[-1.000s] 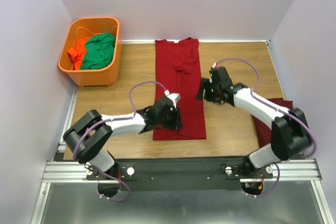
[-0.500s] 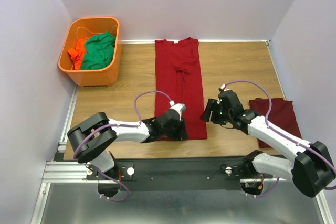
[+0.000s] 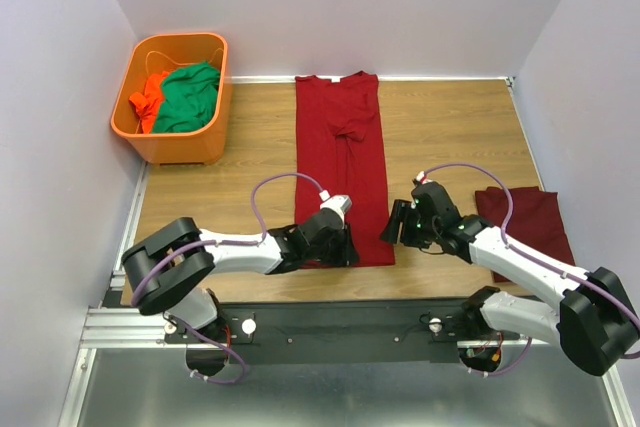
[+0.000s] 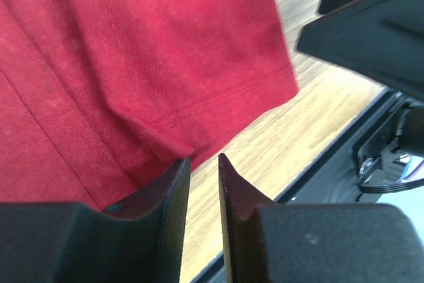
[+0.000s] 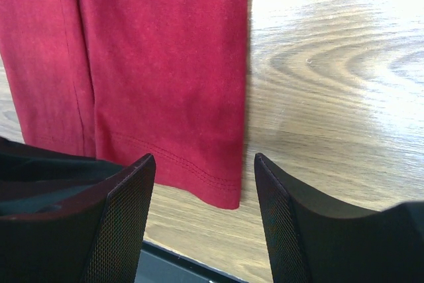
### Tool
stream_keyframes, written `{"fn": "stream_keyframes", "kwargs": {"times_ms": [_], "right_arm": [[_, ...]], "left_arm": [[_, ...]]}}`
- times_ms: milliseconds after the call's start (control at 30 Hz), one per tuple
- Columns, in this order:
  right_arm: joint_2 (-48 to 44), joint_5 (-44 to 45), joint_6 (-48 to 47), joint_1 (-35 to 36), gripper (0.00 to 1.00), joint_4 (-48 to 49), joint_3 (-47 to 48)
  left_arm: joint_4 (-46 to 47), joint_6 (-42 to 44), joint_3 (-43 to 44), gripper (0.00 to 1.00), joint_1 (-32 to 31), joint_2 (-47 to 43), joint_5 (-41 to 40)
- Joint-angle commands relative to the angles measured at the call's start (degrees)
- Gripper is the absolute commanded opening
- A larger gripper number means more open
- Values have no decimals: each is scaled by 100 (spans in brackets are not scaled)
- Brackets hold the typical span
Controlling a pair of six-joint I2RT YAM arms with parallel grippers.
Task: Fold and stack the t-shirts
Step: Fold the tshirt
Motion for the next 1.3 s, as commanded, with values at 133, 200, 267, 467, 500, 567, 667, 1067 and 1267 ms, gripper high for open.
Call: {"fn": "stream_keyframes", "kwargs": {"times_ms": [133, 200, 267, 467, 500, 567, 667, 1067, 1267], "right_arm": [[-12, 136, -20, 50, 68, 44, 17], [-29, 127, 6, 59, 68, 35, -1], [-47, 119, 33, 67, 68, 44, -18], [-38, 145, 50, 111, 68, 27, -27], [-47, 145, 59, 120, 68, 27, -36], [-56, 154, 68, 120, 68, 27, -62], [-56, 154, 85, 146, 68, 27, -80], [-135, 189, 156, 225, 67, -17, -106], [-152, 198, 191, 243, 66, -26, -167]], "left_arm": [[-657, -68, 63, 33, -42, -515, -795], [-798, -76, 72, 33, -33, -559, -892], [-825, -68, 72, 33, -33, -559, -927], [-948, -85, 178, 34, -42, -489, -1006], [-957, -85, 160, 34, -42, -523, -1006], [-957, -111, 108, 36, -42, -655, -1015], [-974, -138, 2, 37, -42, -752, -1120], [-737, -85, 327, 35, -42, -49, -1112], [-623, -85, 398, 26, -50, 12, -1068]]}}
